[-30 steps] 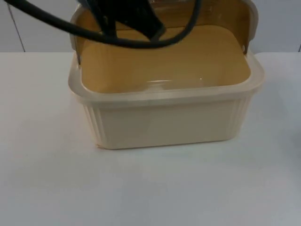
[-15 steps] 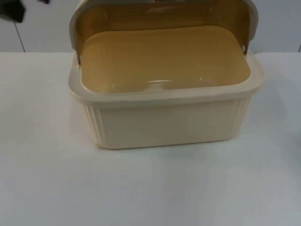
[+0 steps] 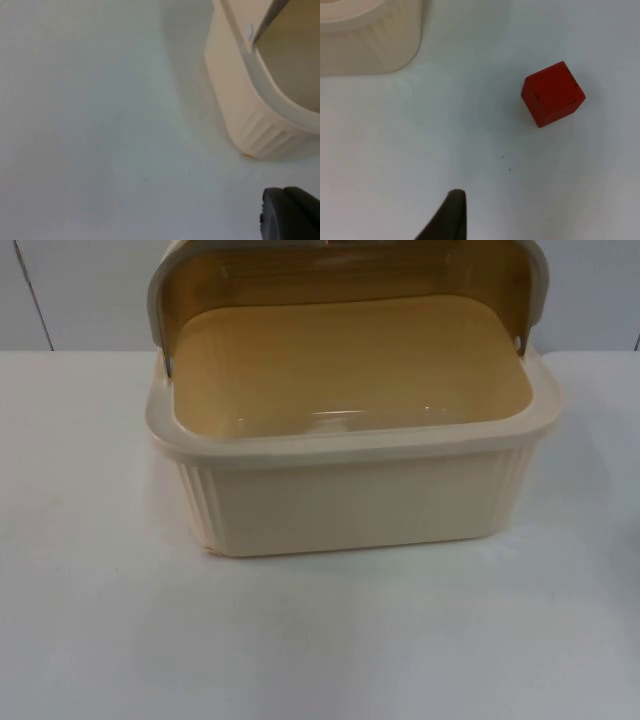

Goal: Open the box lid with the left hand, place the block into the box with the right hand, then close the box lid with the left hand.

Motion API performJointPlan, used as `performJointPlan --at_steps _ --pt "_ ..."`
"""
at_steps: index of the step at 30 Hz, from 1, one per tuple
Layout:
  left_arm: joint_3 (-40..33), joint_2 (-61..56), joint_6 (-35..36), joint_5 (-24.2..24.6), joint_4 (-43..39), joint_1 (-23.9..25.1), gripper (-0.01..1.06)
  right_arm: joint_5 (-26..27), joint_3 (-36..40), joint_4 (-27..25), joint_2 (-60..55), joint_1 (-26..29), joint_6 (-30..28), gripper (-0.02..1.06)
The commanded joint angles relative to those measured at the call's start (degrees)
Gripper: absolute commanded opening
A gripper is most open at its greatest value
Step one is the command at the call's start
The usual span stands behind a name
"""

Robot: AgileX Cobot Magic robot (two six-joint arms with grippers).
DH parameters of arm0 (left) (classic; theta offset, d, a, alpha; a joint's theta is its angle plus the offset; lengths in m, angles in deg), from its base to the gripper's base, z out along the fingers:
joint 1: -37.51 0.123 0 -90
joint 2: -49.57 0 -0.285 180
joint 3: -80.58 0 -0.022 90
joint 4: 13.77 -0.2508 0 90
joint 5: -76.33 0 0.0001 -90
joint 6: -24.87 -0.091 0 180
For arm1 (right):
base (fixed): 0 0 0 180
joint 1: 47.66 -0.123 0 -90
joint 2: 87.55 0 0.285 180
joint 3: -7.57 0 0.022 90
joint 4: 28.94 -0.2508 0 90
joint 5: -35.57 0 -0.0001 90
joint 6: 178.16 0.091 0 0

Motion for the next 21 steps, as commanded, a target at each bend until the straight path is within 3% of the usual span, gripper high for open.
performJointPlan --at_steps 1,9,12,17,21 --pt "-2.4 -2.7 -0.2 -0.8 1.1 0.2 0.0 0.0 0.2 -0.3 0.1 0.2 -0.8 1.05" --pt "-5.7 -6.3 -0.2 -0.7 1.2 0.2 0.0 -0.5 0.1 -0.2 0.1 0.2 -0.8 1.05" --pt "-5.9 -6.3 -0.2 -0.7 1.2 0.2 0.0 -3.0 -0.5 0.3 0.0 0.2 -1.4 1.05" --pt "-6.1 -6.3 -0.2 -0.1 1.1 0.2 0.0 -10.4 -6.5 0.4 -5.9 0.2 -0.2 1.05" --pt "-6.1 -6.3 -0.2 0.5 0.9 0.2 0.0 -10.4 -10.7 0.7 -12.3 0.3 -0.5 1.04"
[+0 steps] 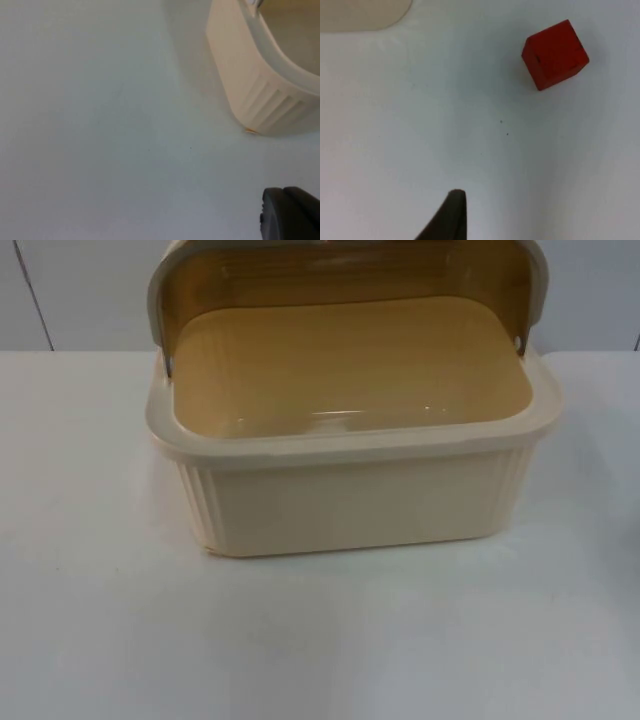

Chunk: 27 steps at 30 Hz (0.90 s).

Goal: Open the box lid with the left hand, place the block into the box with the right hand, then close the box lid with the left hand.

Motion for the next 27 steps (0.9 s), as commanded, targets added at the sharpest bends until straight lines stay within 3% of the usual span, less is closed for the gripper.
performJointPlan --at_steps 1,5,13,20,22,27 --pt "0.0 -0.4 -0.1 0.0 0.6 0.2 0.0 -0.3 -2.7 1.2 -4.6 0.3 -0.6 1.03" --pt "0.0 -0.4 -0.1 0.2 0.2 0.2 0.0 0.5 -5.8 3.5 -12.2 0.3 -1.6 1.03" --pt "0.0 -0.4 -0.1 0.2 -0.1 0.2 0.0 4.4 -12.1 3.3 -25.9 0.8 -8.4 1.03" --pt "0.0 -0.4 -0.1 0.2 -0.1 0.2 0.0 4.7 -19.1 1.0 -37.4 5.2 -15.3 1.03" --pt "0.0 -0.4 -0.3 0.2 -0.3 0.1 0.0 9.2 -19.6 0.0 -41.7 5.6 -18.4 1.03" --pt "0.0 -0.4 -0.6 -0.1 -0.3 0.1 0.0 14.3 -19.6 -0.3 -46.2 5.6 -20.7 1.03"
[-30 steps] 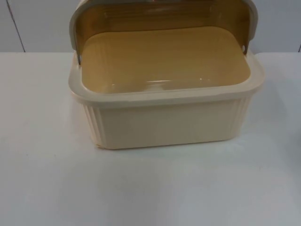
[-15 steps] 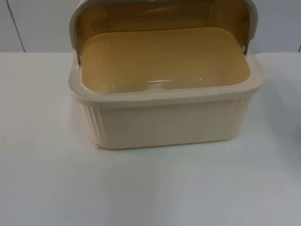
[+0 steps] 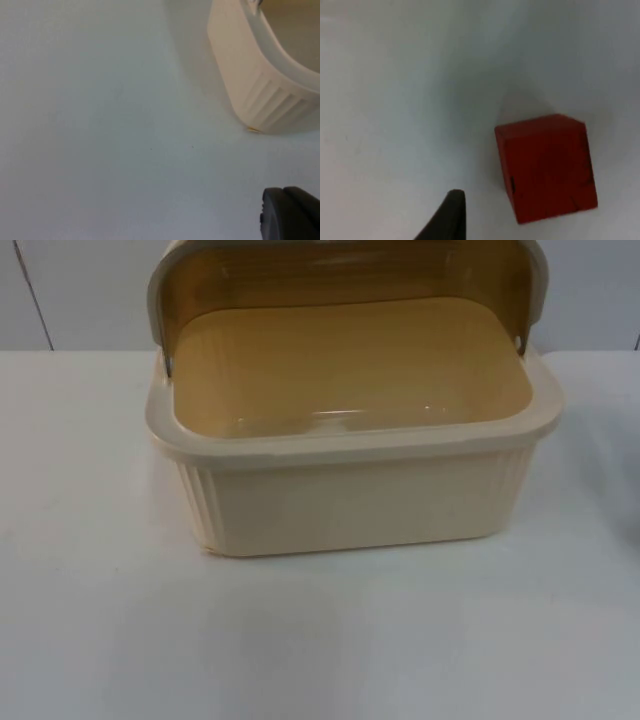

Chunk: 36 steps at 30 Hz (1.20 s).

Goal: Open the box lid with the left hand, place the block into the box with the right hand, then close the box lid with the left hand.

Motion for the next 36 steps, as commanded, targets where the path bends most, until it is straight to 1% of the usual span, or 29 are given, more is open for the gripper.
performJointPlan --at_steps 1,4,5,8,10,11,12,14,15,16,18,20,21,22,24,25,28,29,30,32,34,35,36 --pt "0.0 -0.4 -0.4 -0.2 -0.1 0.1 0.0 3.1 -0.2 -0.3 -2.2 0.3 -1.7 1.03" --pt "0.0 -0.4 -0.4 -0.2 -0.1 0.1 0.0 6.6 -0.2 -0.3 -6.3 0.3 -2.9 1.03" --pt "0.0 -0.4 -0.4 -0.2 -0.1 0.1 0.0 6.6 -0.2 -0.3 -6.3 0.3 -2.9 1.03" --pt "0.0 -0.4 -0.4 -0.2 -0.1 0.1 0.0 9.1 -0.2 -0.2 -10.8 0.3 -3.1 1.02" --pt "0.0 -0.4 -0.4 -0.2 -0.1 0.1 0.0 9.9 -0.2 -0.2 -12.7 0.3 -3.1 0.98" --pt "0.0 -0.4 -0.4 -0.2 -0.1 0.1 0.0 9.9 -0.2 -0.2 -12.7 0.3 -3.1 0.98" --pt "0.0 -0.4 -0.4 -0.2 -0.1 0.1 0.0 10.1 -0.2 -0.2 -13.3 0.3 -3.4 0.91" --pt "0.0 -0.4 -0.5 -0.2 -0.1 0.1 0.0 10.3 -0.2 -0.2 -13.8 0.3 -3.0 0.72" --pt "0.0 -0.4 -0.7 -0.2 -0.1 0.1 0.0 10.3 -0.2 -0.2 -13.8 0.3 -3.0 0.59" --pt "0.0 -0.4 -0.7 -0.2 -0.1 0.1 0.0 10.3 -0.2 -0.2 -13.8 0.3 -3.0 0.59" --pt "0.0 -0.4 -0.7 -0.2 -0.1 0.1 0.0 9.3 -0.2 0.0 -13.3 0.3 -3.0 0.32" --pt "0.0 -0.4 -0.7 -0.2 -0.1 0.1 0.0 7.6 -0.2 0.2 -11.7 0.3 -3.0 0.03" --pt "0.0 -0.4 -0.7 -0.2 -0.1 0.1 0.0 7.6 -0.2 0.2 -11.7 0.3 -3.0 0.03" --pt "0.0 -0.4 -0.7 -0.2 -0.1 0.1 0.0 5.9 -0.2 0.2 -9.4 0.3 -2.9 0.0" --pt "0.0 -0.4 -0.7 -0.2 -0.1 0.1 0.0 3.9 -0.2 0.2 -5.6 0.3 -1.7 0.0" --pt "0.0 -0.4 -0.7 -0.2 -0.1 0.1 0.0 3.9 -0.2 0.2 -5.6 0.3 -1.7 0.0" --pt "0.0 -0.4 -0.7 -0.2 -0.1 0.1 0.0 1.2 -0.2 0.2 1.2 0.2 2.1 0.0" --pt "0.0 -0.4 -0.7 -0.2 -0.1 0.1 0.0 0.3 -0.2 0.2 3.8 0.2 2.9 0.0" --pt "0.0 -0.4 -0.7 -0.2 -0.1 0.1 0.0 0.3 -0.2 0.2 3.8 0.2 2.9 0.0" --pt "0.0 -0.4 -0.7 -0.2 -0.2 0.1 0.0 -2.1 -0.2 0.0 8.4 0.2 4.7 0.0" --pt "0.0 -0.4 -0.7 -0.2 -0.2 0.1 0.0 -5.9 -0.2 0.0 14.0 0.2 6.0 0.0" --pt "0.0 -0.4 -0.7 -0.2 -0.2 0.1 0.0 -5.9 -0.2 0.0 14.0 0.2 6.0 0.0" --pt "0.0 -0.4 -0.7 -0.2 -0.2 0.1 0.0 -7.1 -0.2 0.0 15.6 0.2 6.3 0.0"
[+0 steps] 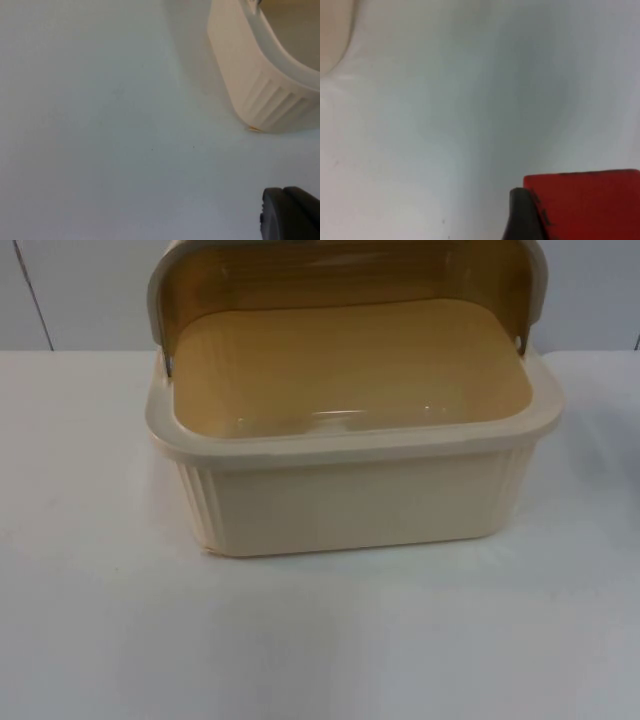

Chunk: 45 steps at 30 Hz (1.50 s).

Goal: Open the box lid with the left hand, place the block into the box with the right hand, then close the box lid with the left hand.

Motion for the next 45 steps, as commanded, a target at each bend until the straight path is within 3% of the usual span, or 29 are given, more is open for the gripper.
performJointPlan --at_steps 1,14,18,21,23,24,28,29,33,35,38,39,41,44,45 --pt "0.0 -0.4 -0.1 -0.2 -0.2 0.1 0.0 -3.7 -0.2 0.0 4.0 0.2 0.9 0.0" --pt "0.0 -0.4 -0.1 0.0 -1.4 0.1 0.0 -9.0 -0.2 -2.7 9.0 -0.7 4.2 0.0" --pt "0.0 -0.3 -0.1 0.0 -1.4 0.1 0.0 -9.2 0.0 -2.7 9.0 -5.1 6.3 0.0" --pt "0.0 -0.3 -0.1 0.0 -1.4 0.1 0.0 -7.1 0.1 -1.6 9.0 -13.3 10.4 0.0" --pt "0.0 -0.3 -0.1 0.0 -1.4 0.1 0.0 -5.0 0.1 0.8 9.0 -18.7 14.8 0.0" --pt "0.0 -0.3 -0.1 0.0 -1.4 0.1 0.0 -5.0 0.1 0.8 9.0 -18.7 14.8 0.0" --pt "0.0 -0.3 -0.1 -0.1 -1.4 0.1 0.0 0.5 0.1 6.2 8.8 -28.4 24.8 0.0" --pt "0.0 -0.3 -0.1 -0.1 -1.4 0.1 0.0 0.5 0.1 6.2 8.8 -28.4 24.8 0.0" --pt "0.0 -0.3 -0.1 -0.1 -1.4 0.1 0.0 5.8 -0.2 15.4 5.9 -36.4 33.4 0.0" --pt "0.0 -0.3 -0.1 -0.2 -1.4 0.1 0.0 6.6 -0.2 17.2 5.0 -37.7 36.0 0.0" --pt "0.0 -0.3 -0.1 -0.5 -1.4 0.1 0.0 12.9 -0.2 22.8 1.7 -40.5 42.8 0.0" --pt "0.0 -0.3 -0.1 -0.5 -1.4 0.1 0.0 17.6 -0.2 25.5 -0.2 -41.2 46.9 0.0" --pt "0.0 -0.3 -0.1 -0.5 -1.4 0.1 0.0 18.9 -0.2 26.6 -0.8 -41.2 47.9 0.0" --pt "0.0 -0.3 -0.1 -0.5 -1.4 0.1 0.0 24.7 -0.2 33.1 -4.7 -41.2 56.8 0.0" --pt "0.0 -0.3 -0.1 -0.5 -1.4 0.1 0.0 24.7 -0.2 33.1 -4.7 -41.2 56.8 0.0"
